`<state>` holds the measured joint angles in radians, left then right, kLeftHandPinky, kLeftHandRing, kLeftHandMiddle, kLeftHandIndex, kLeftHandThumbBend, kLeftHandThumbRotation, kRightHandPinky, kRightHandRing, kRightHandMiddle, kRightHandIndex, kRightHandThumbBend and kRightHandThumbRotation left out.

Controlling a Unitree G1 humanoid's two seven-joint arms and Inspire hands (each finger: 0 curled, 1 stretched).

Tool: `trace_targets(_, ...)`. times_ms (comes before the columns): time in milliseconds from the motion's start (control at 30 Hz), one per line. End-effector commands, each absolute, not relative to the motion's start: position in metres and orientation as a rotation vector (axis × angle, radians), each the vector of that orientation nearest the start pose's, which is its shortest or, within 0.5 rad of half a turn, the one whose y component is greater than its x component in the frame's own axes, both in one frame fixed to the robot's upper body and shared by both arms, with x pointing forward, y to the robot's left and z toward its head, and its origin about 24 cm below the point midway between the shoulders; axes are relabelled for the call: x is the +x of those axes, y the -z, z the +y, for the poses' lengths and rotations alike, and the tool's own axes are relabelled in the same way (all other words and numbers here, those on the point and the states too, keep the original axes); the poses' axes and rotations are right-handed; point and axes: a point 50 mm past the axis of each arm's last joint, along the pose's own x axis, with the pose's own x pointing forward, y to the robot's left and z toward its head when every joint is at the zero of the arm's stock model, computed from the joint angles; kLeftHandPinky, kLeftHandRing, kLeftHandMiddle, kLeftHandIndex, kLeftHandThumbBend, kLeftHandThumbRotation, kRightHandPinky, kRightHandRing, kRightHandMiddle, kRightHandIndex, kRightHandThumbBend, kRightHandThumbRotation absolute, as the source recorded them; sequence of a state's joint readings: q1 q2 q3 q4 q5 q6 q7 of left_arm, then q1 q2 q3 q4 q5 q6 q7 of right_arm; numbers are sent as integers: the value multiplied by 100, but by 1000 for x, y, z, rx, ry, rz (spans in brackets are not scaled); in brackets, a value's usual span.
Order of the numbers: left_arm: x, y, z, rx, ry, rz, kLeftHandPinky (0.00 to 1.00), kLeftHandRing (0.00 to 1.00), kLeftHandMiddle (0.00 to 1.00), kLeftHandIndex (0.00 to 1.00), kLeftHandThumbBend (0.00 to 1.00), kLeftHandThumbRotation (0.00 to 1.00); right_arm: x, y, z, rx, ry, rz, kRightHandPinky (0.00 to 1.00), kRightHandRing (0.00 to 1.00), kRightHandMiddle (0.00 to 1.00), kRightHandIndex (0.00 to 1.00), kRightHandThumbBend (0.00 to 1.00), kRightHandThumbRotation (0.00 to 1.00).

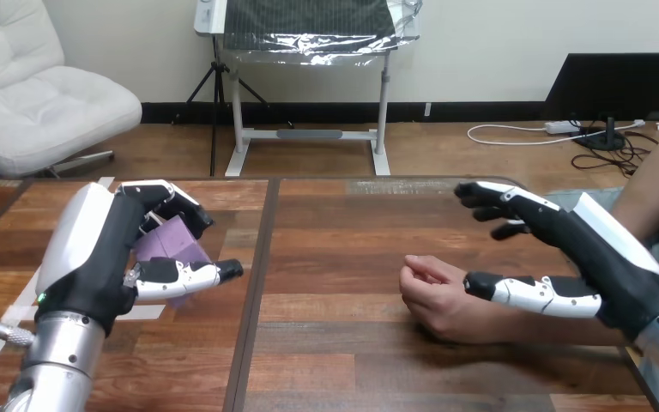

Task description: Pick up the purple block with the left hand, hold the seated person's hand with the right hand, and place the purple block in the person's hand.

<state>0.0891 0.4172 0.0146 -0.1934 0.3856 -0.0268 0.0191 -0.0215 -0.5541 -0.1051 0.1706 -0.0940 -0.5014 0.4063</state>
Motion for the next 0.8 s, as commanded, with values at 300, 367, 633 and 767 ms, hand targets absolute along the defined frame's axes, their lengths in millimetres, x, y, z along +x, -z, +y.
trace_targets(300, 241, -109, 214, 799, -39, -249, 29, 33, 41, 44, 63, 0, 267, -100, -265, -876, -367, -208, 71, 83, 87, 87, 80, 52)
trace_targets(367, 241, -109, 214, 796, -39, -248, 29, 33, 41, 44, 63, 0, 268, -98, -267, -893, -372, -196, 71, 83, 87, 87, 80, 52)
trace_targets(633, 242, -109, 214, 794, -38, -244, 29, 33, 41, 44, 63, 0, 272, -95, -272, -971, -380, -159, 71, 83, 87, 87, 81, 51)
trace_targets(767, 242, -110, 214, 794, -37, -241, 29, 33, 41, 44, 63, 0, 273, -94, -274, -1012, -384, -154, 74, 83, 87, 88, 80, 51)
